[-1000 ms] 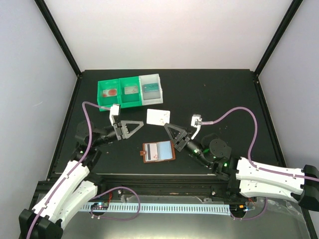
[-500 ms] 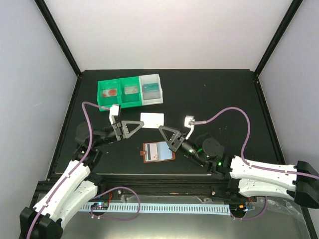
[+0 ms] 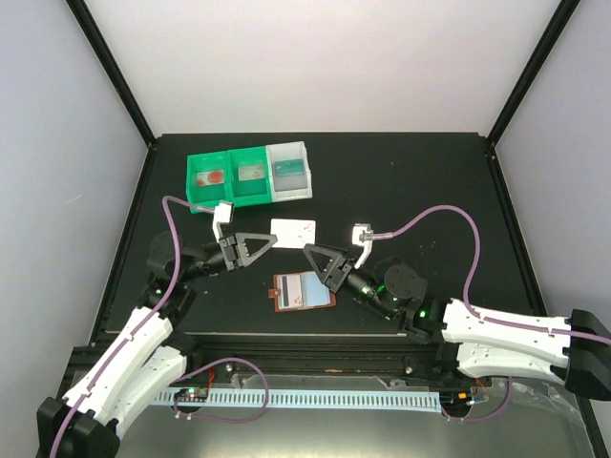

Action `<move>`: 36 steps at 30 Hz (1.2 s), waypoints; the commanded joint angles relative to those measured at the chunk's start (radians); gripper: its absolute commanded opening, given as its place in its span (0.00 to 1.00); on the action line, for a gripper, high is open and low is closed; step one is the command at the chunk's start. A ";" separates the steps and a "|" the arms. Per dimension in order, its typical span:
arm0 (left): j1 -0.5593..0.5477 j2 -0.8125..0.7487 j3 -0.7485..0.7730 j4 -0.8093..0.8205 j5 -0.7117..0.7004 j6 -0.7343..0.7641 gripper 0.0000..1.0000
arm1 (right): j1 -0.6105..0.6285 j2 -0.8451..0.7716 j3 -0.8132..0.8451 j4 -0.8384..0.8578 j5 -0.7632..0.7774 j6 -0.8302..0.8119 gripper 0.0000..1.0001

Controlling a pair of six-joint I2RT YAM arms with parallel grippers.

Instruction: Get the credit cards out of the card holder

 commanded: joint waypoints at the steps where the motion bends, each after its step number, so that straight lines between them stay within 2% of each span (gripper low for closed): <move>1: -0.004 -0.001 0.076 -0.222 -0.047 0.146 0.02 | -0.002 -0.029 -0.003 -0.106 0.023 -0.080 0.33; 7: -0.002 0.013 0.126 -0.419 -0.167 0.285 0.01 | -0.002 -0.086 -0.087 -0.178 0.039 -0.111 0.74; 10: 0.004 0.046 0.128 -0.448 -0.218 0.324 0.02 | -0.001 -0.118 -0.090 -0.266 0.051 -0.138 0.97; 11: 0.009 0.063 0.130 -0.448 -0.220 0.333 0.02 | -0.002 -0.126 -0.082 -0.304 0.057 -0.144 0.99; 17: 0.038 0.215 0.263 -0.659 -0.305 0.473 0.02 | -0.001 -0.166 -0.065 -0.409 0.034 -0.177 1.00; 21: 0.077 0.279 0.321 -0.690 -0.381 0.526 0.02 | -0.001 -0.182 -0.058 -0.444 0.022 -0.185 1.00; 26: 0.164 0.401 0.424 -0.742 -0.408 0.582 0.02 | -0.001 -0.213 -0.052 -0.475 0.046 -0.221 1.00; 36: 0.322 0.718 0.666 -0.795 -0.454 0.643 0.02 | -0.002 -0.234 -0.032 -0.495 0.045 -0.278 1.00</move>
